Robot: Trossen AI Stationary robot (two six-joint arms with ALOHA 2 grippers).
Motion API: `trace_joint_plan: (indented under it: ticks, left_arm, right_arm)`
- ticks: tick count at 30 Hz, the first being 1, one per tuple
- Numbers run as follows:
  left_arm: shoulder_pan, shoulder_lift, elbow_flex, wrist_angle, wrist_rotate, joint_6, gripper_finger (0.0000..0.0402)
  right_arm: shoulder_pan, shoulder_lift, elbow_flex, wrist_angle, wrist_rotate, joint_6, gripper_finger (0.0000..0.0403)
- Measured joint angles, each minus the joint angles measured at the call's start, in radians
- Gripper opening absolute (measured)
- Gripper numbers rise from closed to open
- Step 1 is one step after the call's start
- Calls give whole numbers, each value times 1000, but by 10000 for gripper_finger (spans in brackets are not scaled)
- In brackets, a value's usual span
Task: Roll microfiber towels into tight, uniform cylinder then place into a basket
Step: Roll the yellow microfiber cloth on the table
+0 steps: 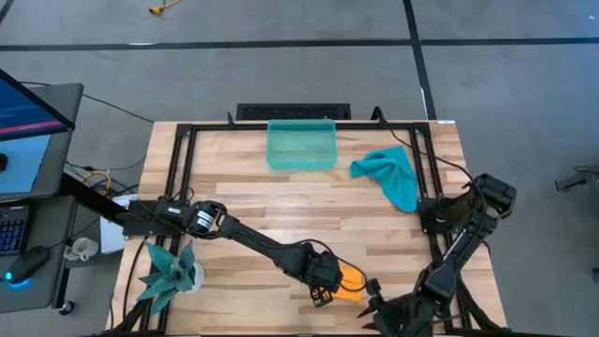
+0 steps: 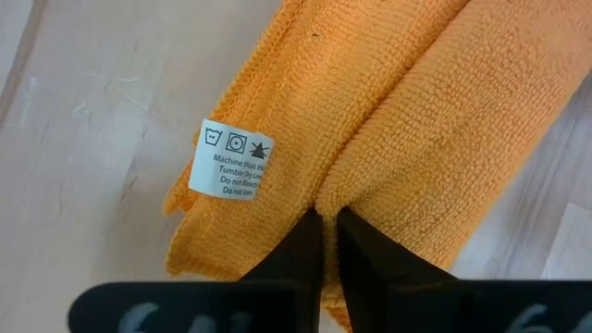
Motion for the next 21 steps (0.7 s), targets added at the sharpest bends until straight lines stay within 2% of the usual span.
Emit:
trace_joint_plan:
  ticks: [5,14,21]
  left_arm:
    - [0,0,0,0,5,-3,18]
    - [1,0,0,0,5,-3,18]
    - [0,0,0,0,0,4,18]
  right_arm:
    - [-5,4,-1,-165,51,75,152]
    - [-51,7,-2,-181,17,105,181]
    - [-76,104,-2,-181,12,106,216]
